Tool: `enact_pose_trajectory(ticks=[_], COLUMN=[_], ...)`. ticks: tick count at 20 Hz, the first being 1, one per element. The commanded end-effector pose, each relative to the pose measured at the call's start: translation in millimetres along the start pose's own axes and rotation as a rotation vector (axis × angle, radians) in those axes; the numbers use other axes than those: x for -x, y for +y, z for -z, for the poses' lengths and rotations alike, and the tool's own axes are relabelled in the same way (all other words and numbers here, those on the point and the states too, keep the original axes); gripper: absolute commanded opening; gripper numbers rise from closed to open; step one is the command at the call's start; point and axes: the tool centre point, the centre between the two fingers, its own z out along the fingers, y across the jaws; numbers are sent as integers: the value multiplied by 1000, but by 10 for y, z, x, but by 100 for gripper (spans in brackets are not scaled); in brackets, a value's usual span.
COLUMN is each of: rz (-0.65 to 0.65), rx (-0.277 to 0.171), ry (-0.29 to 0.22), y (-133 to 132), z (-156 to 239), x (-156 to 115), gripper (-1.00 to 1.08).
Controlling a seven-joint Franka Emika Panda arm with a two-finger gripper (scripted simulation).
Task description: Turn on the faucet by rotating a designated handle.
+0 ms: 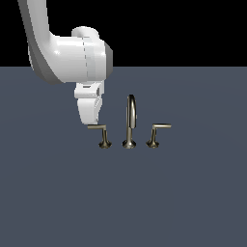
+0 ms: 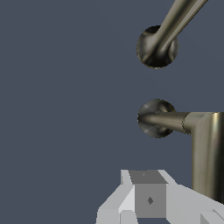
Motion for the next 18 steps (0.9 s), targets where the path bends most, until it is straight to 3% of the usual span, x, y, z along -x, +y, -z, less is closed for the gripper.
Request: enact_pose_trajectory(ticks=[1, 8, 10, 18], rz=[1, 1, -9, -4], rx=[0, 0, -10, -5], ry=[0, 0, -1, -1], y=[74, 309, 220, 489], z=[0, 1, 2, 1], x=[44, 168, 97, 71], gripper=[-100, -100, -100, -100])
